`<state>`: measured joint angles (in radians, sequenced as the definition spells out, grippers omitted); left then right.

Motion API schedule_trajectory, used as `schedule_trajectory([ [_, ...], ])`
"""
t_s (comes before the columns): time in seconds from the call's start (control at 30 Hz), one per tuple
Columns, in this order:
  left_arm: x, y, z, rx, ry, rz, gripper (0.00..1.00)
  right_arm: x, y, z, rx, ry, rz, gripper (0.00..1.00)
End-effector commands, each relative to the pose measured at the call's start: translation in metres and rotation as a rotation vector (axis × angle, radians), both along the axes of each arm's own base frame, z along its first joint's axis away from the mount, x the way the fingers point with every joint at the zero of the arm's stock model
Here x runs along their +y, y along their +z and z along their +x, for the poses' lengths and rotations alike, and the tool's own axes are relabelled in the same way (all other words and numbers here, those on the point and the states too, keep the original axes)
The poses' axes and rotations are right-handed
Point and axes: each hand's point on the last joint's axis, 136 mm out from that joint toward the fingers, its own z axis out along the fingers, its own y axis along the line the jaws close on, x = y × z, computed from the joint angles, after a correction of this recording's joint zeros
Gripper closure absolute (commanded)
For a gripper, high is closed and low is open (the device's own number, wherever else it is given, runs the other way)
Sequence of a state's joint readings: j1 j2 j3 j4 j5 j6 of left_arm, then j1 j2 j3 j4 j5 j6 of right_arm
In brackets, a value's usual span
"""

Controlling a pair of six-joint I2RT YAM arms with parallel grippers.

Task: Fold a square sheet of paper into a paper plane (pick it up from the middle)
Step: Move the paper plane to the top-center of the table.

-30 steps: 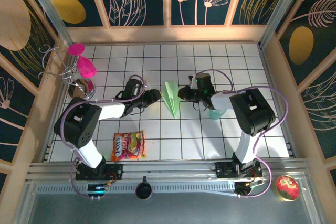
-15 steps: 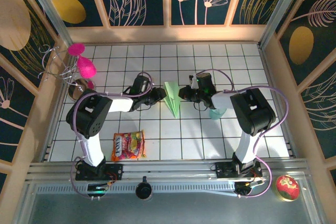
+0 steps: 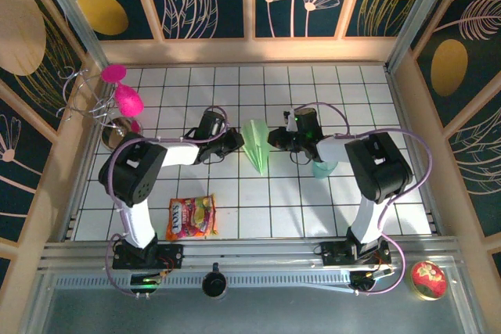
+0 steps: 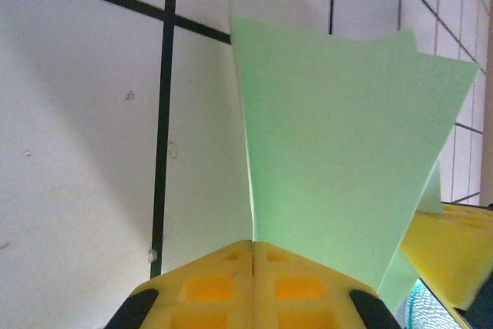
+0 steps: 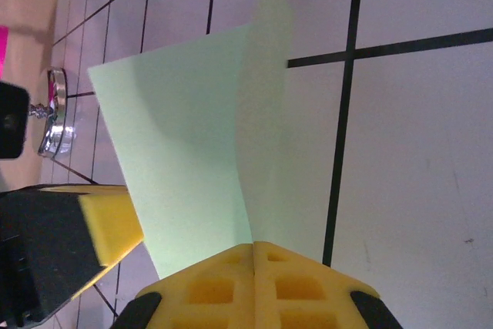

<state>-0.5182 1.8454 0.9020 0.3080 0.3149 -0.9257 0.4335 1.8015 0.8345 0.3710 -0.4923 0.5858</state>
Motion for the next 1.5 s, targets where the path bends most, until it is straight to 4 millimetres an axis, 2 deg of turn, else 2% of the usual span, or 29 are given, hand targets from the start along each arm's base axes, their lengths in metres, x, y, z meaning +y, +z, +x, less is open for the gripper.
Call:
schedule_trajectory([
  [0.0,0.012,0.023,0.0,-0.071,0.043,0.03,1.0,-0.003,0.018,0.002,-0.023,-0.023,0.022,1.0],
  [0.17,0.025,0.016,-0.007,-0.066,0.077,0.063,1.0,-0.002,0.018,0.006,-0.026,-0.041,0.035,1.0],
  [0.3,0.025,0.011,-0.01,-0.052,0.073,0.064,1.0,0.002,0.009,0.007,-0.005,-0.023,0.034,1.0],
  [0.43,0.029,0.001,-0.01,-0.028,0.095,0.081,1.0,0.0,-0.004,0.006,0.024,-0.036,0.021,1.0],
  [0.63,0.024,-0.007,-0.011,-0.001,0.074,0.073,1.0,-0.002,-0.016,0.003,0.06,-0.045,0.014,0.97],
  [0.87,0.029,-0.021,-0.011,0.038,0.071,0.142,0.94,-0.003,-0.02,0.003,0.089,-0.046,0.036,0.94],
  [1.0,0.029,-0.022,-0.01,0.046,0.07,0.15,0.92,-0.004,-0.024,0.003,0.101,-0.049,0.027,0.94],
  [1.17,0.033,-0.009,-0.008,0.025,0.083,0.171,0.84,0.0,-0.015,0.001,0.08,-0.025,0.055,0.97],
  [1.3,0.038,0.025,-0.01,-0.031,0.109,0.139,0.72,0.006,0.0,0.0,0.052,0.008,0.1,0.97],
  [1.47,0.03,0.053,-0.024,-0.065,0.103,0.052,0.67,0.012,0.008,-0.002,0.045,0.023,0.129,0.97],
])
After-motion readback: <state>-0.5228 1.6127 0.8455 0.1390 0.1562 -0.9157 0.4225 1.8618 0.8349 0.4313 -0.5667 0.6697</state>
